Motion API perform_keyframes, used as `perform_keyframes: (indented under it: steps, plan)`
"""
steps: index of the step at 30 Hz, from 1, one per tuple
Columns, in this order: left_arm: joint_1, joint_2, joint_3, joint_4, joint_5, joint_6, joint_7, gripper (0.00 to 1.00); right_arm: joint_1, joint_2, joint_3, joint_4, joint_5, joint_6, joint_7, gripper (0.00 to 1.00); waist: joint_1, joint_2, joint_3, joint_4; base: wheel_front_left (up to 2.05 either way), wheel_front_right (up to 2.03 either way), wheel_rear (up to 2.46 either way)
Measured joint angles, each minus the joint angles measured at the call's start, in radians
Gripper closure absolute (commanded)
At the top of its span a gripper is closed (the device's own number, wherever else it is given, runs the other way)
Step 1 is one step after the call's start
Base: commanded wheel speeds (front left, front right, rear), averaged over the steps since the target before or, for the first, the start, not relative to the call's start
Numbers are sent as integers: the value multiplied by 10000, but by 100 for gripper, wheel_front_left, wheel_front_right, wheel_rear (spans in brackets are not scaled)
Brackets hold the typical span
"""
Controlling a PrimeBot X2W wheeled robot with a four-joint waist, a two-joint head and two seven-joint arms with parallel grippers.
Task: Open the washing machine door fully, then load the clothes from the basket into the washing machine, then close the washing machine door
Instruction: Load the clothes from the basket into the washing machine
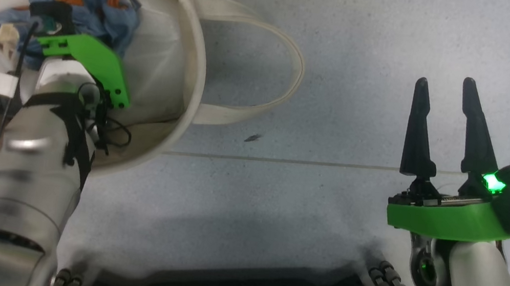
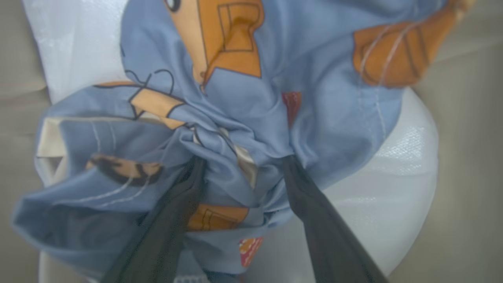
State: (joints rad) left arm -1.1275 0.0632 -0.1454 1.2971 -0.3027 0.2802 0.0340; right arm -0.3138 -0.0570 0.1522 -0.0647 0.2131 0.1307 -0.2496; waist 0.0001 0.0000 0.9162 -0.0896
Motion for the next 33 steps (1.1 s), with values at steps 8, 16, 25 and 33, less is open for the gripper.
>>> perform_keyframes:
  steps: [8, 16, 25, 33]
  plan:
    - [-547, -56, -38, -2, -102, -4, -73, 0, -71, -146, -96, -182, 0, 0, 0, 0, 1, 0, 677, 7, 0, 0, 0]
    - [-520, -205, -12, 19, -389, -355, -608, 100, -71, -169, -153, -226, -2, 0, 0, 0, -1, 0, 561, 165, 0, 0, 0]
    - [-38, -309, 224, 21, -926, -1267, -2314, 100, -71, -194, -79, -119, -2, 0, 0, 0, -1, 0, -260, 359, 0, 0, 0]
    - [1196, -272, 541, -1045, -1197, -1987, -2826, 100, -61, -190, 59, 228, 0, 0, 0, 0, -2, 0, -1516, 517, 0, 0, 0]
